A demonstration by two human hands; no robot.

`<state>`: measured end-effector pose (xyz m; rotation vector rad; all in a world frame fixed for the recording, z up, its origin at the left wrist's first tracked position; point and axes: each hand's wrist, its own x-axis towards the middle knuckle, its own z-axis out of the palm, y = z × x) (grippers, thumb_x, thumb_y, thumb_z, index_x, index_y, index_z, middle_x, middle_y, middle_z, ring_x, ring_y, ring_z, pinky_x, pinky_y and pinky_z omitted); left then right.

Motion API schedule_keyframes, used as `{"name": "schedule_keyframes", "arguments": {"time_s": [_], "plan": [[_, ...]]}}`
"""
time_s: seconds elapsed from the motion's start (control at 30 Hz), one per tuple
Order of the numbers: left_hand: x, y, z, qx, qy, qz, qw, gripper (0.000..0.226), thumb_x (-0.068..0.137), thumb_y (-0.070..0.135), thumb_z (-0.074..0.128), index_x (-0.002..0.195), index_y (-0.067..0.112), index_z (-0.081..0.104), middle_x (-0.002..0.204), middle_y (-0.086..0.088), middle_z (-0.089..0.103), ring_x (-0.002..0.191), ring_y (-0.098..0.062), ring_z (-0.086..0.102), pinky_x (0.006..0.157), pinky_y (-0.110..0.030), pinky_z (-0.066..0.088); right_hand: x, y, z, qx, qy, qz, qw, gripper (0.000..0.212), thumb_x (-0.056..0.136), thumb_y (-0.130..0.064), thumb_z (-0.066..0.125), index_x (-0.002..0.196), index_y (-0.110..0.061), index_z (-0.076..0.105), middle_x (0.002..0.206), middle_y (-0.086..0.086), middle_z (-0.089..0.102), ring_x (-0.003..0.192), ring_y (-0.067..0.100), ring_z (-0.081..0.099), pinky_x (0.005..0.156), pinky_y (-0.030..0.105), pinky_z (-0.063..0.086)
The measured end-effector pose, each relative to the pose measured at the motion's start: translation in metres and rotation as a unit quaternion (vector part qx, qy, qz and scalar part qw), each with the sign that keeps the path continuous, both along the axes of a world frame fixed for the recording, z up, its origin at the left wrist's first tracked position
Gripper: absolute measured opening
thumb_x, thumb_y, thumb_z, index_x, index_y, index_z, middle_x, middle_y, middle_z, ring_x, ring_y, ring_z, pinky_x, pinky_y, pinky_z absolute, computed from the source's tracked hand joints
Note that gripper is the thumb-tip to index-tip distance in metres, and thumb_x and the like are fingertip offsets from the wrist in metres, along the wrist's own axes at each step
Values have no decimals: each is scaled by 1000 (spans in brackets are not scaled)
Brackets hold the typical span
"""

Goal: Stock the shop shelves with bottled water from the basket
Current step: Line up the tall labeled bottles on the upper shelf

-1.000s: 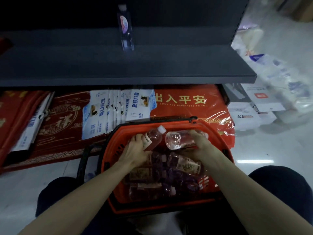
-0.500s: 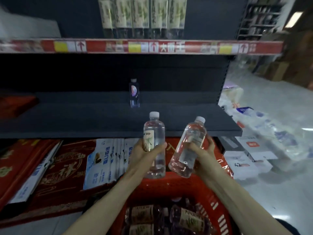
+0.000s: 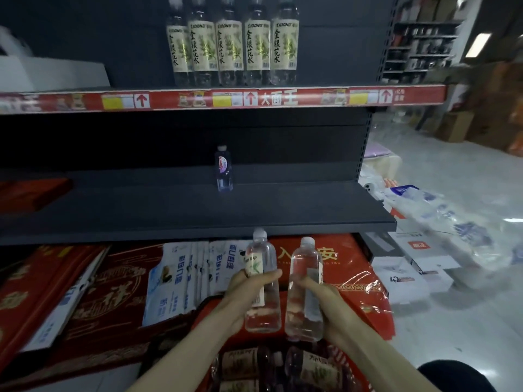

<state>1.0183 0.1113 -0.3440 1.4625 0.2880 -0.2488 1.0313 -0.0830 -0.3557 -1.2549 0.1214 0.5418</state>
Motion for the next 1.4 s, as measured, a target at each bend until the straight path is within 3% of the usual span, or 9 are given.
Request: {"name": "schedule_keyframes", "arguments": {"time_s": [0.17, 0.23, 0.37, 0.43, 0.53, 0.63, 0.83, 1.07, 1.4], "plan": [[13, 4, 38, -143, -11, -29, 989, 14, 92, 17, 57, 95, 5, 63, 75, -10, 65, 62, -23, 63, 57, -33, 54, 18, -10, 50, 121, -36, -10, 992, 39, 97, -33, 55, 111, 2, 65, 98, 23, 68, 86, 34, 69, 82, 44, 57], [23, 8, 67, -156, -41, -38, 986, 21, 88, 11, 59, 105, -1, 62, 84, -16, 67, 70, -28, 66, 62, -38, 57, 29, -18, 80, 132, -60, -1, 989, 33, 96, -23, 47, 103, 2, 66, 95, 22, 64, 82, 32, 67, 79, 41, 56], [37, 9, 146, -73, -137, -40, 987, 40, 84, 12, 71, 123, -1, 67, 110, -22, 75, 95, -38, 73, 89, -56, 59, 43, -32, 156, 97, -120, 30, 988, 35, 97, -13, 49, 125, 4, 60, 108, 27, 68, 99, 42, 65, 103, 60, 47], [39, 4, 191, -38, -179, -29, 983, 47, 80, 16, 76, 124, 3, 68, 116, -21, 76, 106, -42, 73, 99, -64, 54, 47, -36, 197, 76, -173, 42, 981, 31, 99, -11, 54, 125, 4, 60, 108, 28, 71, 95, 41, 69, 99, 58, 52], [42, -4, 254, 3, -258, -28, 966, 47, 80, 13, 80, 125, 8, 69, 113, -15, 78, 106, -34, 75, 95, -60, 58, 63, -41, 249, 61, -237, 32, 969, 36, 91, -7, 67, 124, 7, 64, 116, 31, 70, 97, 41, 71, 88, 53, 60], [51, -9, 308, 36, -318, -20, 947, 47, 81, 8, 82, 125, 15, 66, 110, -7, 80, 102, -26, 78, 89, -49, 60, 83, -47, 301, 34, -301, 2, 953, 58, 77, -4, 84, 131, -1, 63, 124, 27, 70, 112, 46, 70, 98, 64, 54], [100, -24, 379, 74, -393, 38, 916, 96, 68, 6, 94, 149, 18, 44, 106, -6, 80, 93, -23, 79, 86, -47, 64, 112, -46, 391, -46, -405, -127, 904, 83, 65, -2, 94, 133, -15, 50, 98, 10, 81, 82, 31, 80, 71, 50, 64], [176, -46, 390, 85, -413, 100, 901, 90, 71, 3, 93, 145, 15, 44, 106, -6, 78, 89, -20, 79, 84, -44, 64, 179, -41, 411, -169, -456, -250, 837, 92, 51, -28, 105, 123, -29, 48, 104, 3, 78, 84, 20, 78, 85, 47, 64], [244, -55, 369, 121, -411, 94, 899, 88, 69, 5, 95, 138, 19, 42, 109, -2, 72, 92, -20, 76, 88, -46, 63, 243, -45, 377, -169, -435, -297, 833, 86, 57, -25, 103, 122, -31, 47, 100, 3, 75, 87, 21, 76, 90, 48, 62]]}}
